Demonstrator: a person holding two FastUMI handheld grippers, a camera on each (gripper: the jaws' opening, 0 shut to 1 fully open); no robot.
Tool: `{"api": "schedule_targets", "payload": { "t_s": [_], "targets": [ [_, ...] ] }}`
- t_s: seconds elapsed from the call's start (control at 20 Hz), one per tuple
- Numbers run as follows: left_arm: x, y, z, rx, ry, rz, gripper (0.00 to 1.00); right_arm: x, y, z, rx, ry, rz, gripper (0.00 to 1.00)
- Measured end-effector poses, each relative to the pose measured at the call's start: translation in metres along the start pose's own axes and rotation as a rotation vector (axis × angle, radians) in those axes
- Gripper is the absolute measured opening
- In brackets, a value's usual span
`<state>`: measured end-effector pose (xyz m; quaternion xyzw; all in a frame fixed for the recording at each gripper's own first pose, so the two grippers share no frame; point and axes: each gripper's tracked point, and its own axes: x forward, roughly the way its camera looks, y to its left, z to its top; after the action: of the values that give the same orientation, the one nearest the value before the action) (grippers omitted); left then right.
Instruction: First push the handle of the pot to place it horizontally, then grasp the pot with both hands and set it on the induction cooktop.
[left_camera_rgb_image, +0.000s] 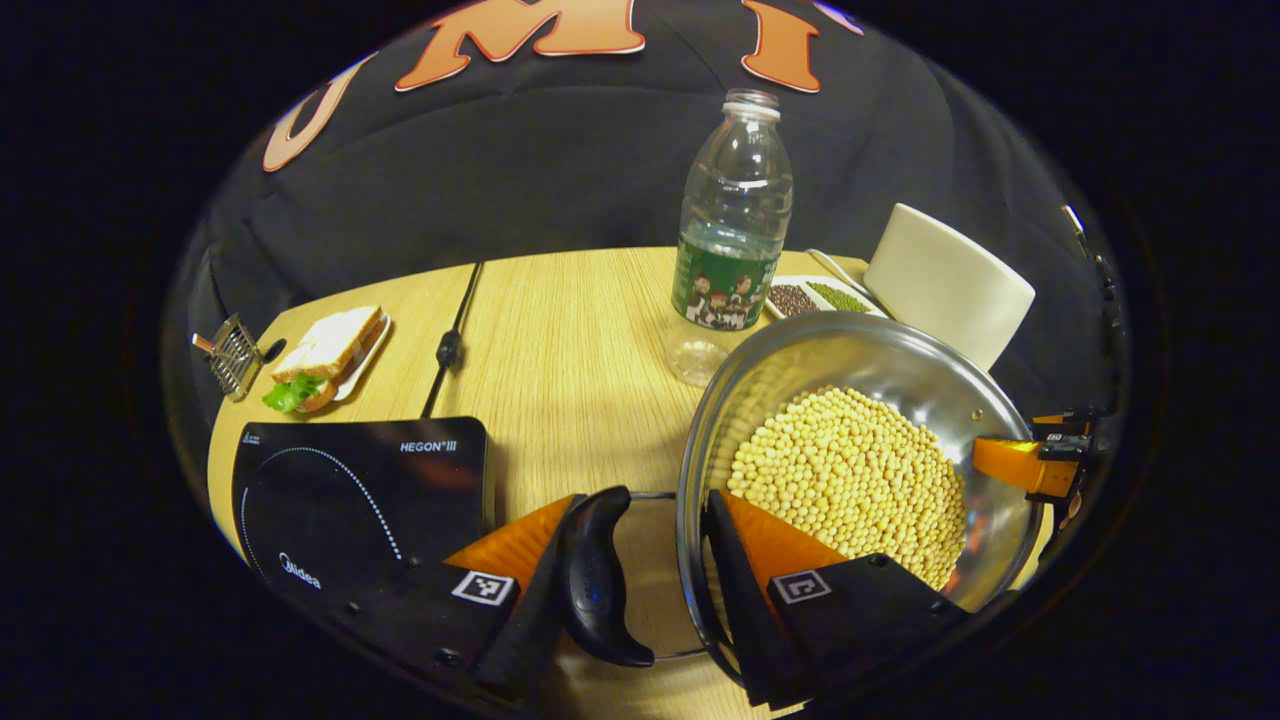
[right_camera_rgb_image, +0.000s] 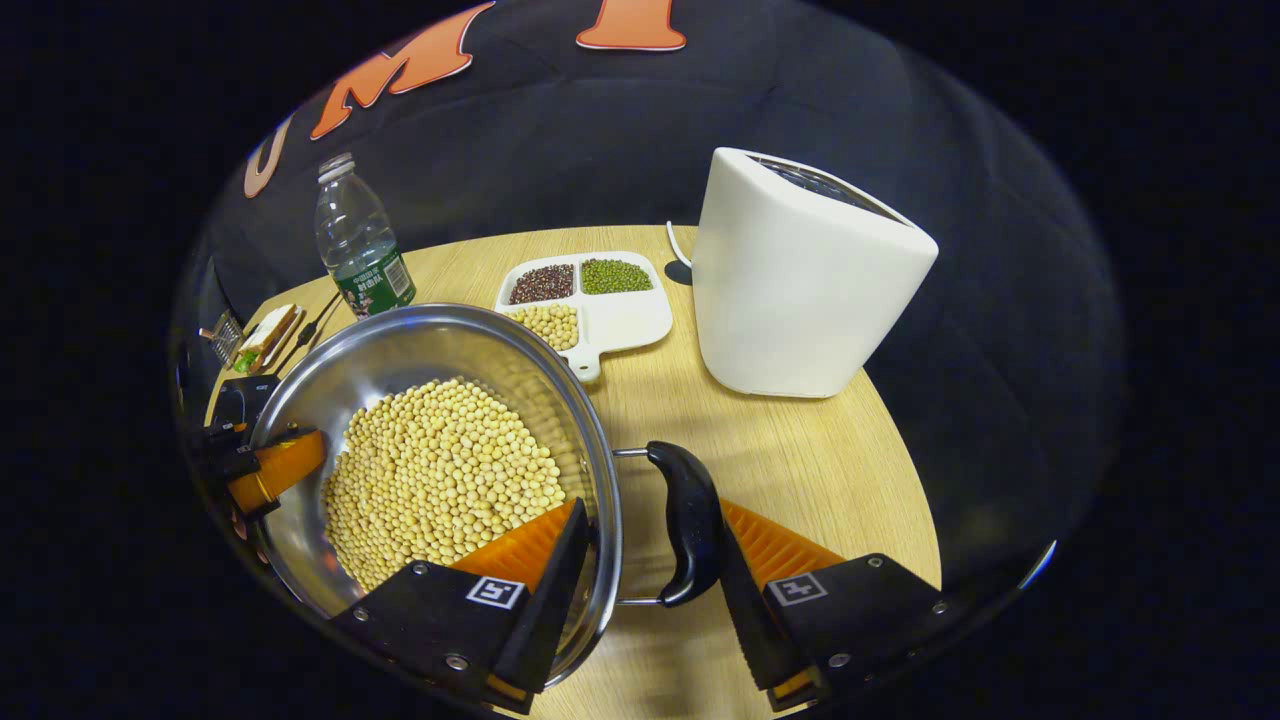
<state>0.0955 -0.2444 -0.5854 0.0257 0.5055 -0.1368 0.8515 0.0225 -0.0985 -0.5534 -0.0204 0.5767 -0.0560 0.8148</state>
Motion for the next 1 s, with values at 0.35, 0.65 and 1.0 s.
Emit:
{"api": "schedule_targets", "payload": {
  "t_s": [0.35,0.65,1.0],
  "targets": [
    [-0.004,0.004,0.008,-0.033,-0.077,0.038,0.78,-0.008,0.005,-0.006,0.070,-0.046,-0.046,0.67],
    [-0.022,0.015,0.014,-0.033,-0.120,0.073,0.80,-0.025,0.015,-0.010,0.147,-0.067,-0.031,0.63],
    [-0.067,0.035,0.023,-0.027,-0.153,0.102,0.78,-0.062,0.035,-0.007,0.164,-0.100,0.009,0.58]
  ]
}}
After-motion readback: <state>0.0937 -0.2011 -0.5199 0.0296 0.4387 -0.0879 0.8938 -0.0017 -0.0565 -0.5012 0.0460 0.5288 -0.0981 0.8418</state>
